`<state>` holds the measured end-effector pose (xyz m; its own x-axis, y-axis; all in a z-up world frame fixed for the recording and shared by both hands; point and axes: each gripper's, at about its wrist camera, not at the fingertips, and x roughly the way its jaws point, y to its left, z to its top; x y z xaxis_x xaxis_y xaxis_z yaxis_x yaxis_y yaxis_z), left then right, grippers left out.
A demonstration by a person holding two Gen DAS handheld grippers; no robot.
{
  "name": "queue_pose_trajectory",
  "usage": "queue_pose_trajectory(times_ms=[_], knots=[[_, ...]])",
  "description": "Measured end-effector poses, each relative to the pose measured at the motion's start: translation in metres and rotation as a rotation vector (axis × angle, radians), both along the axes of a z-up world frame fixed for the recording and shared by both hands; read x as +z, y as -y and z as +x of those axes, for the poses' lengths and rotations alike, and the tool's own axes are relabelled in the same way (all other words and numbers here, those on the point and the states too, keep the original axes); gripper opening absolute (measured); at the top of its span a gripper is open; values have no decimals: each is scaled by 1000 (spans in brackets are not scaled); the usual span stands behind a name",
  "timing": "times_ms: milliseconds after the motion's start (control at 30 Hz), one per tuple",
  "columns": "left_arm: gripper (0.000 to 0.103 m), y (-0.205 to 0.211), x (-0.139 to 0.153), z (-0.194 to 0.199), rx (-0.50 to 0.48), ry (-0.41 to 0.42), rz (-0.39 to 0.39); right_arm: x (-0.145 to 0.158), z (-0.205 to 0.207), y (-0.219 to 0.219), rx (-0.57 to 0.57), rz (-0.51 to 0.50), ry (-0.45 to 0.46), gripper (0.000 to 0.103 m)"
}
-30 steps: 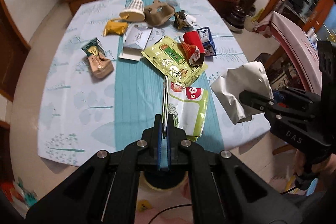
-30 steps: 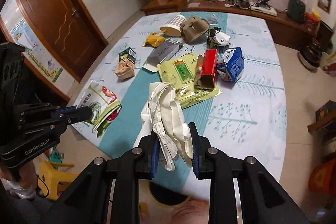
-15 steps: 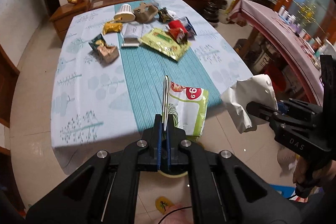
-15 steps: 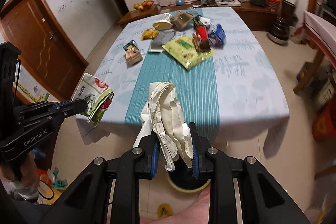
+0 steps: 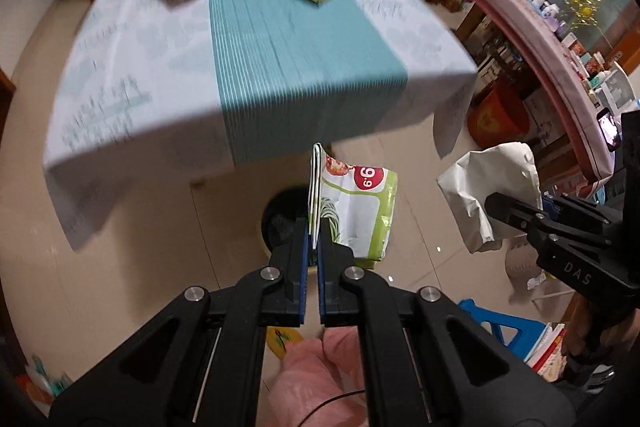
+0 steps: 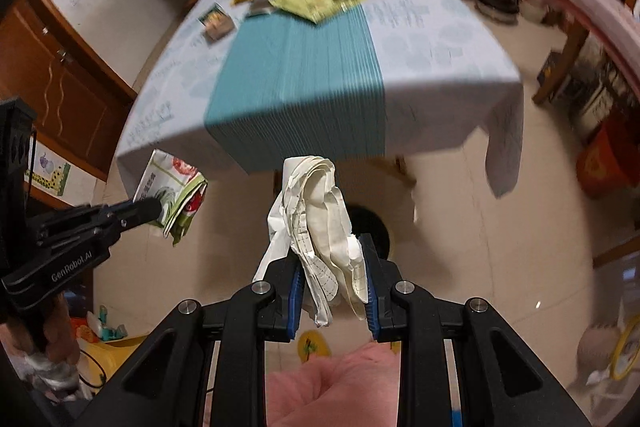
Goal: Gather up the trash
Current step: 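Carry the packet and tissue in both tools over the black bin, then open both tools to drop the packet and tissue into the bin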
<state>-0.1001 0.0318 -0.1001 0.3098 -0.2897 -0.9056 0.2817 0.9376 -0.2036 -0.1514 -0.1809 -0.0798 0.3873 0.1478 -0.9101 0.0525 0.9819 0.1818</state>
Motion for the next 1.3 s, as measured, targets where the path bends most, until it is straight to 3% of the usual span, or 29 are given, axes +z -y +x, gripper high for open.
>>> queue_pose_trajectory(times_ms=[233,500,667,700,767,833,900,967,1100,1300], knots=[[1,21,-85,5,48,-86,58,-104,13,25,-55,82,-122,25],[2,57,-204,24,29,-88,133,-248,35,34,-88,128,-213,26],[2,73,-274,39,21,-96,166,-323,50,30,-104,150,-223,32],[7,75,-287,42,21,-99,176,-339,53,31,-113,158,-224,33],[25,76,-307,47,19,-107,187,-361,60,30,-123,166,-232,40],[70,74,-322,51,28,-91,202,-383,63,29,-131,168,-239,42],[84,70,-332,53,46,-61,214,-395,67,26,-128,171,-238,47],[84,66,-341,56,57,-60,221,-401,72,22,-125,164,-224,54],[84,55,-350,60,80,-76,221,-400,74,19,-127,149,-196,54],[84,51,-331,57,87,-52,210,-385,85,22,-119,146,-180,54]])
